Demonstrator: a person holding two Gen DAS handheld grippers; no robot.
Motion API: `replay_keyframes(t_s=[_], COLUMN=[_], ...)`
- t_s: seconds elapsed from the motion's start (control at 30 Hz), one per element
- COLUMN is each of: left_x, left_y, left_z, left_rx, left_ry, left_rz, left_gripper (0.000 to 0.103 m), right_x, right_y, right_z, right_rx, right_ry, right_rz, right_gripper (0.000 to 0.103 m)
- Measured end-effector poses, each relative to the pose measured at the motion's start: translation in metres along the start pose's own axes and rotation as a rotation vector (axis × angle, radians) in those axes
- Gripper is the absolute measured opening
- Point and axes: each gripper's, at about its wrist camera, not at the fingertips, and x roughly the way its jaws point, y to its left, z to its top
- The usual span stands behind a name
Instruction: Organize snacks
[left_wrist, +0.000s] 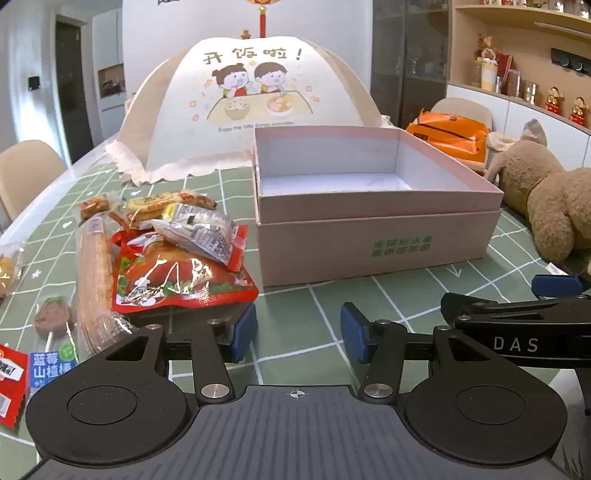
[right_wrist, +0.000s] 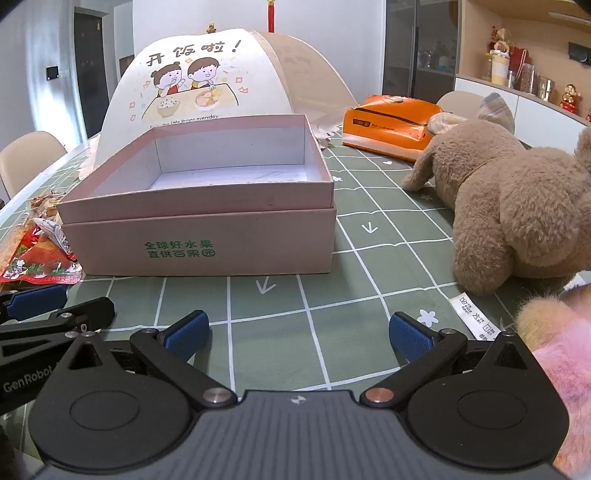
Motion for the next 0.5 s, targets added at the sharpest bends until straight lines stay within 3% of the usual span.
replay_keyframes(t_s=[0.5], left_x=[0.0002], left_y=[-0.0006], left_z=[-0.0002], left_rx=[0.013], left_ry=[0.002], left_rz=[0.01], left_gripper=[0.057], right_x=[-0.0004], right_y=[-0.0013], right_z=[0.0001], right_rx=[-0.003], right_ry=[0.001], right_rz=[0.009], right_gripper=[0.103])
